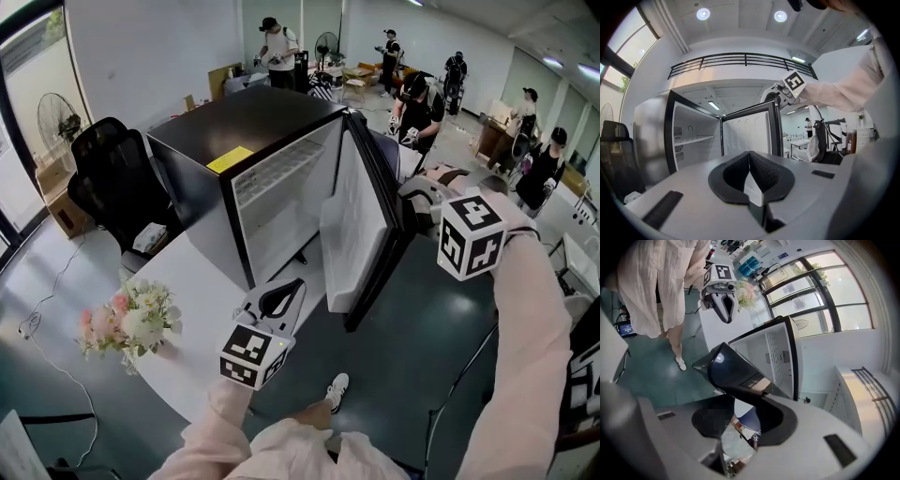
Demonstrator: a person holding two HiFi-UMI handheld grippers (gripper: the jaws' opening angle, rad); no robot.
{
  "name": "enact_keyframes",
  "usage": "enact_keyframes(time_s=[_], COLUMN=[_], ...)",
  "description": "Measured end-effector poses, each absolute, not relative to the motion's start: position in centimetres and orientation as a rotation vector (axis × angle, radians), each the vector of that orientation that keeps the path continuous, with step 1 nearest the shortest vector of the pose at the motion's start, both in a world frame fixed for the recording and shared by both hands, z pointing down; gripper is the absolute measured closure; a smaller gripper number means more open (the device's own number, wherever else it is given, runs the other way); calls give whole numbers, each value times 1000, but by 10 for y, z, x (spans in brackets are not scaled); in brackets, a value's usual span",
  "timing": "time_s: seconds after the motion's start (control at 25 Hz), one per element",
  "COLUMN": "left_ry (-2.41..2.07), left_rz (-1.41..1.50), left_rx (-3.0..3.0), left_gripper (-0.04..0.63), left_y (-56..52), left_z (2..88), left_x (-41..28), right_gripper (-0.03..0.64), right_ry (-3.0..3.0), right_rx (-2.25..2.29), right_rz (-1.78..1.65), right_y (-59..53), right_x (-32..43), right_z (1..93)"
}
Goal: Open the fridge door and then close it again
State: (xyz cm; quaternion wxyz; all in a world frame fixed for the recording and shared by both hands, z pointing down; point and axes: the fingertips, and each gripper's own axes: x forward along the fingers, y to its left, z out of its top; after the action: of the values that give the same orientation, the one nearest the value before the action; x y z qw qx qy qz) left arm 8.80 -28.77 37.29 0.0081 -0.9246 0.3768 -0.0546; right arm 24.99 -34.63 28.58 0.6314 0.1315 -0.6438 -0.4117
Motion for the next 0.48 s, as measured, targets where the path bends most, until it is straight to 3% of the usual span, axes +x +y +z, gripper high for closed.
enact_keyframes(time_s=[0.48], left_ry=[1127], left_rz=[-134], left_rx=[-2936], left_gripper=[584], left_y=[-308], left_z=[367], left_x=[135], right_gripper=[472], right_ry=[-1469], right_rx=[285], right_rz=[-965], right_y=[-347], right_x=[299], right_z=[280])
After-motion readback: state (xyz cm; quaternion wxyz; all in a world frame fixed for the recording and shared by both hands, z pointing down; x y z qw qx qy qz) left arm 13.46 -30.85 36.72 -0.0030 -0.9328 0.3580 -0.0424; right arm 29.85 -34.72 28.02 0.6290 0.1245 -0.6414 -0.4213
